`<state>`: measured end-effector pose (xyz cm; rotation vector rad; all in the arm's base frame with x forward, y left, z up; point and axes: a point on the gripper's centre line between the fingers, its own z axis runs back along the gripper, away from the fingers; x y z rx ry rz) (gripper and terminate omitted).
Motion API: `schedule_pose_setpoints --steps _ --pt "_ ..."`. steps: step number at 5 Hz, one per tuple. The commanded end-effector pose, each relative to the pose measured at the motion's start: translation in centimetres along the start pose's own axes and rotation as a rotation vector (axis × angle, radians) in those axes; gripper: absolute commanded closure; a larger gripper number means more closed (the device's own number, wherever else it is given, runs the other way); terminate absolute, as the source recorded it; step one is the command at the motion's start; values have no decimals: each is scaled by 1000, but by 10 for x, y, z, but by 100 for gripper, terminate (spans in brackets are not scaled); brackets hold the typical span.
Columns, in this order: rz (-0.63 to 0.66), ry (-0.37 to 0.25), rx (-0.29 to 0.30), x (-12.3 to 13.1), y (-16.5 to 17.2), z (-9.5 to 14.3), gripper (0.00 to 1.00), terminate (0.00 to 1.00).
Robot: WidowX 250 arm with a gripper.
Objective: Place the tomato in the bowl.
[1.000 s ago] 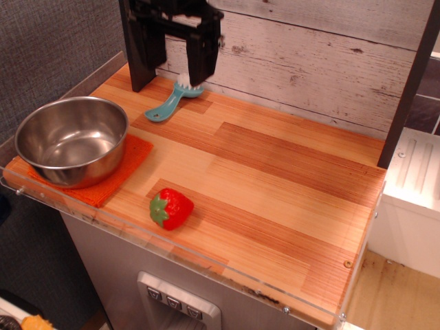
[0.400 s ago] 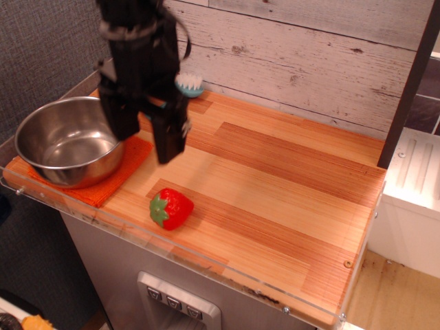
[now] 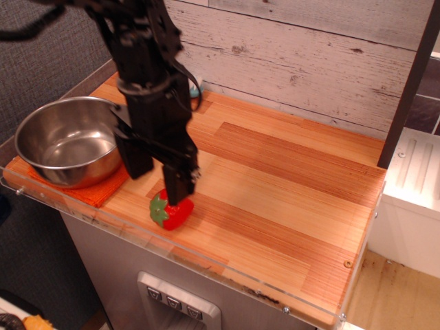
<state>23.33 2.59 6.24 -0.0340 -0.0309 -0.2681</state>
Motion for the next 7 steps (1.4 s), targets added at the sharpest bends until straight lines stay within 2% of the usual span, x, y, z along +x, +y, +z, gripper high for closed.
schedule_pose_setpoints --steps 1,2,5,6,7 --pt "-43 -3 35 5 -13 -20 0 0" --pt "-39 19 52 4 -12 -27 0 0" --pt "-12 51 55 -3 -3 -33 0 0" --pt "-1 56 56 -2 0 -34 100 0" --pt "8 55 52 0 3 -32 100 0"
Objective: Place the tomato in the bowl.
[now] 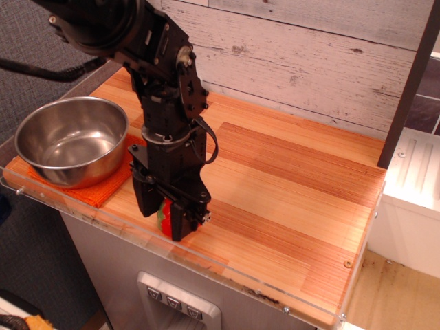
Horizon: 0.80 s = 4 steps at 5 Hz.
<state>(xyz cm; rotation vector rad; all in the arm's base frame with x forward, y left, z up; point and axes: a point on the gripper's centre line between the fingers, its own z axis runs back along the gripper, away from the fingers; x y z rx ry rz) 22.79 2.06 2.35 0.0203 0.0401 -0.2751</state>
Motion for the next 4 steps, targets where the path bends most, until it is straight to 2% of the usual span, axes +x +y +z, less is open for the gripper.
schedule_pose_setpoints --steps 1,2,3,4 --pt "17 -70 2 9 15 28 100 0" --pt "72 -183 -2 14 43 79 100 0" --pt "189 -282 25 10 95 129 100 0" --pt "306 -264 82 -4 142 145 100 0"
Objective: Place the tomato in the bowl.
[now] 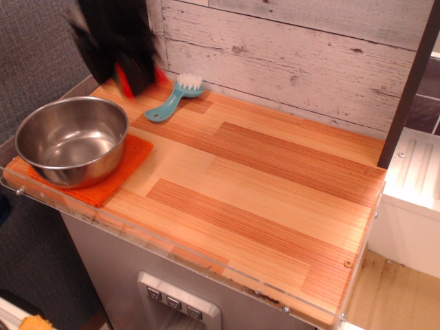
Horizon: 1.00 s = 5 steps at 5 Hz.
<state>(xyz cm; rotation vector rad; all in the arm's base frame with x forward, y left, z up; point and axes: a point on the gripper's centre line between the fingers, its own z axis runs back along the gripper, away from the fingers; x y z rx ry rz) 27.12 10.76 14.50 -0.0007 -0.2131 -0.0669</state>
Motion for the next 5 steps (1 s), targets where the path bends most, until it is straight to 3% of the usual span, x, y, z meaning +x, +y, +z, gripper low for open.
schedule_pose_setpoints --steps 1,2,4,5 --pt "109 58 86 -11 71 10 100 0" --pt "91 124 94 -28 71 -1 100 0" --pt "64 130 77 -42 64 -2 100 0" --pt "78 138 81 -42 63 -4 0 0"
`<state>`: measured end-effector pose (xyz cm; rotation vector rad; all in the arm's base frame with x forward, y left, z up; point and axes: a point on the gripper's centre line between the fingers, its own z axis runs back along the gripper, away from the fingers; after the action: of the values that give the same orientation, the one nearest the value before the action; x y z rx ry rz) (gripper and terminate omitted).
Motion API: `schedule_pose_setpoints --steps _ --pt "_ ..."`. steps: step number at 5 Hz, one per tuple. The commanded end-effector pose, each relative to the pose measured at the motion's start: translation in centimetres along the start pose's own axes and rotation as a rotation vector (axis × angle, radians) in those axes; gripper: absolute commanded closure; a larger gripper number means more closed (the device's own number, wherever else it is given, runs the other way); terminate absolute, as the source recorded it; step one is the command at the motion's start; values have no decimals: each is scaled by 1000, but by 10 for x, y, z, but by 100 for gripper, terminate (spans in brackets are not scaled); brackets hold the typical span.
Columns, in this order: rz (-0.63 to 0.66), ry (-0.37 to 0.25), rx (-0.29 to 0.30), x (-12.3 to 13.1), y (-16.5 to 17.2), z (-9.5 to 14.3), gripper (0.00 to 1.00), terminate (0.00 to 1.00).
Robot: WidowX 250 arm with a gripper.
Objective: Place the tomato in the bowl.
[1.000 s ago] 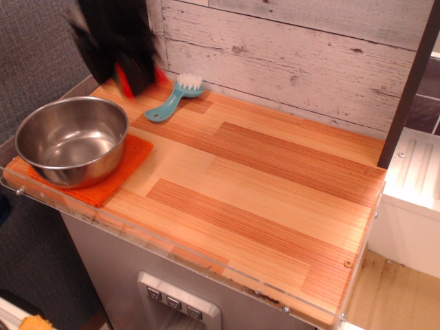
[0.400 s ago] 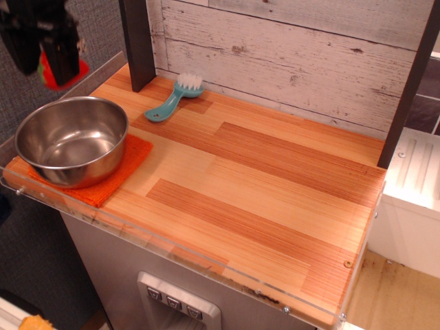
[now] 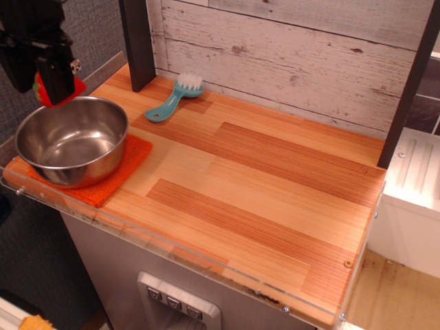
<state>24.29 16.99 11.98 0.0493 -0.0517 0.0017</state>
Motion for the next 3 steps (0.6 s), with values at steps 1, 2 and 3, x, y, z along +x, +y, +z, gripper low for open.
schedule_pose_setpoints --steps 1,2,3 --pt "7 -27 30 -6 1 14 0 0" --pt "-20 -26 29 -5 -5 18 0 0" --pt "-88 -82 8 5 -44 45 0 0"
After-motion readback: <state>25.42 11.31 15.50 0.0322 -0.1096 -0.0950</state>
